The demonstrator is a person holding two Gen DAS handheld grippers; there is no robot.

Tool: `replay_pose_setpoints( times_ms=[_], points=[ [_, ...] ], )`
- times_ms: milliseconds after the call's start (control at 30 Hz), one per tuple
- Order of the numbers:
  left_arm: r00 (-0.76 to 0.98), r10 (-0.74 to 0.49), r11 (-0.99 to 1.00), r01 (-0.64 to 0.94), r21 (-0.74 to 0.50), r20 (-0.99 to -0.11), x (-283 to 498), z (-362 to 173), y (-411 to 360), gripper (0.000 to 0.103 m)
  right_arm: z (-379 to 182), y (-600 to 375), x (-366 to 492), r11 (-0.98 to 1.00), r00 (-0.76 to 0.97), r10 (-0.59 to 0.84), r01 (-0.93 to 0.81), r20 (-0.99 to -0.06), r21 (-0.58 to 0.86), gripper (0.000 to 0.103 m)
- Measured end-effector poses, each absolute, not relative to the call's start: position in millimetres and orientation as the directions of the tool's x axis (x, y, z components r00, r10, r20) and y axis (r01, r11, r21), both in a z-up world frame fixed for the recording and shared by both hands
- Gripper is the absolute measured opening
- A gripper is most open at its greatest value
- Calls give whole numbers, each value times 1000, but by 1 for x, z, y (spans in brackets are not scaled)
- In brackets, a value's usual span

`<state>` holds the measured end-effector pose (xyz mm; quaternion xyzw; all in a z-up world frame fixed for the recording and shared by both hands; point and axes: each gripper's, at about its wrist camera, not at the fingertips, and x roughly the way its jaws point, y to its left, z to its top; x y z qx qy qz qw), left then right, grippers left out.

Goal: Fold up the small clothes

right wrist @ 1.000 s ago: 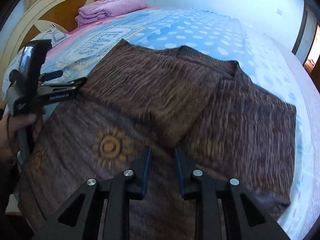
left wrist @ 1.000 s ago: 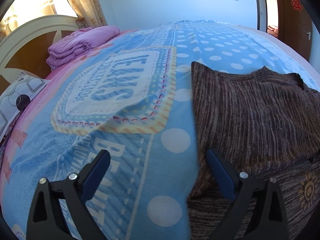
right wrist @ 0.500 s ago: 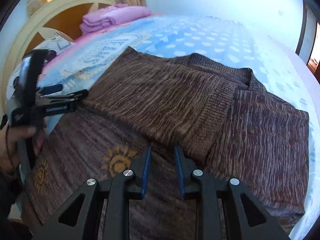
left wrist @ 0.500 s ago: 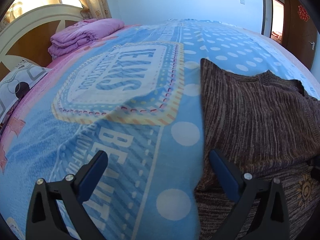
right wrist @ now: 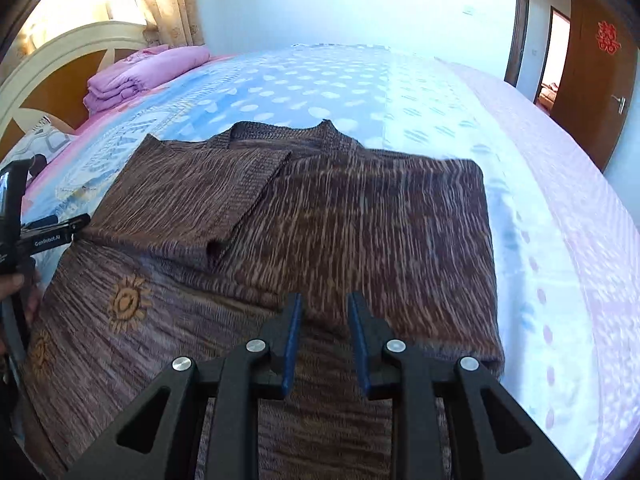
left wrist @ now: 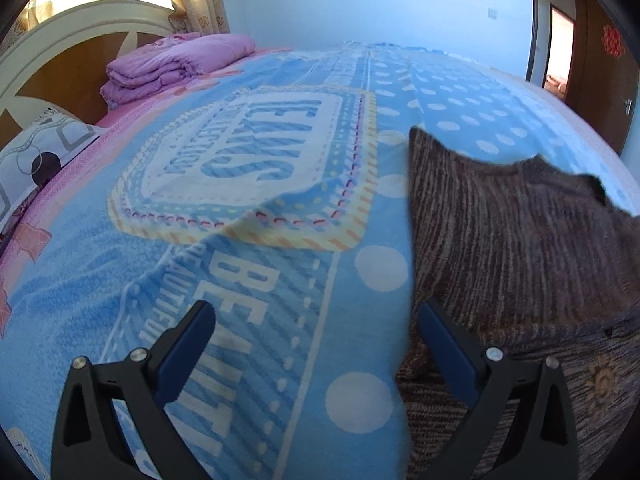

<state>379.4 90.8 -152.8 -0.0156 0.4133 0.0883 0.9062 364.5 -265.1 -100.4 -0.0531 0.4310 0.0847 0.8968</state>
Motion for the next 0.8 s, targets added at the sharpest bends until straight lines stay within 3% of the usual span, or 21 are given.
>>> replay_pose_setpoints(
  times_ms=[67, 167, 300, 433, 467, 567, 800],
  points=[
    [665, 148, 982, -188, 28, -732, 376, -144, 95, 103, -101, -263, 357, 978, 629, 114, -209, -769, -26, 35],
    [700, 143, 985, -173, 28, -700, 380, -133, 88, 103, -102, -254, 348, 969, 629, 139, -244, -765, -25, 36],
    [696, 167, 986, -98, 137, -698, 401, -130, 56, 103, -107, -239, 357, 963, 632, 118, -261, -766, -67, 36],
    [631, 278, 951, -77, 298, -724, 421, -155, 41, 103, -109, -244, 375, 972, 616, 109, -231, -780, -47, 36],
    [629, 277, 953, -83, 292, -726, 421, -157, 45, 103, -111, -246, 377, 974, 609, 96, -221, -787, -52, 37],
    [623, 249, 967, -116, 227, -742, 415, -159, 64, 103, -115, -259, 379, 982, 600, 79, -183, -796, -40, 53],
    [650, 178, 984, -100, 149, -739, 402, -148, 68, 103, -120, -266, 381, 982, 579, 105, -188, -809, -7, 61]
  ],
)
